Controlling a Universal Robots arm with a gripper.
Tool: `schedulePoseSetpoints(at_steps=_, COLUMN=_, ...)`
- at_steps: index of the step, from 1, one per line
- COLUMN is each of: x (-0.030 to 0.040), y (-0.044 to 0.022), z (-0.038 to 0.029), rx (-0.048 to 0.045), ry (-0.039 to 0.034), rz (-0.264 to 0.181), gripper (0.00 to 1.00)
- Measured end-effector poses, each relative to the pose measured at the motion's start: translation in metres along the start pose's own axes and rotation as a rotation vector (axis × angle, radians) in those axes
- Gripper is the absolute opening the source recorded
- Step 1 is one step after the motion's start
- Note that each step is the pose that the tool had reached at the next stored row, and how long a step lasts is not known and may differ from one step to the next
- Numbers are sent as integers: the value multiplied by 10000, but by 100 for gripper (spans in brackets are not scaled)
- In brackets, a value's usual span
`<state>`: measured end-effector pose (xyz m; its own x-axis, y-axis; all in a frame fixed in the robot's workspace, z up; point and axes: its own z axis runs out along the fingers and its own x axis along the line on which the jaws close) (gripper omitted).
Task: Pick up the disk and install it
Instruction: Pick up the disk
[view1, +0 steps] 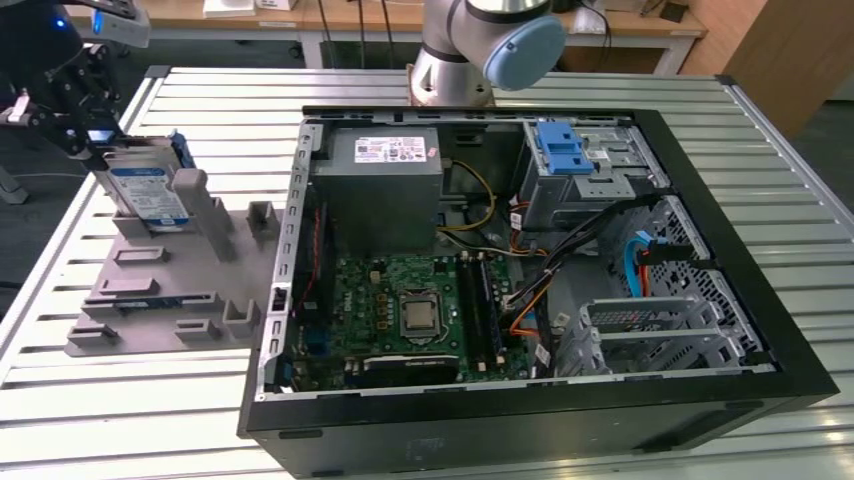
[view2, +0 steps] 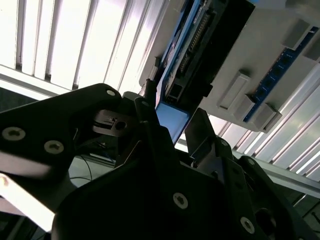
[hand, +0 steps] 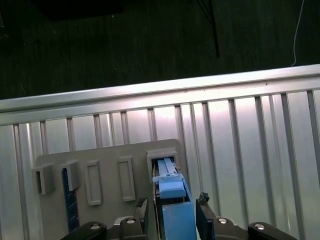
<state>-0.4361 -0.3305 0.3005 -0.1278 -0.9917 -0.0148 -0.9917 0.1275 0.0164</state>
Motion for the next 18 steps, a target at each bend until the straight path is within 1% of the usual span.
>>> schedulePoseSetpoints(at_steps=6, x=1, y=13, z=65, rx=-1, ry=0, rz=1, gripper=50)
schedulePoseSetpoints(at_steps=11, x=2, y=16, z=83, rx=-4, ry=5, rz=-221, gripper=50)
schedulePoseSetpoints(at_steps=18, x=4, y=26, z=110, rx=-4, ry=5, rz=-228, gripper=50)
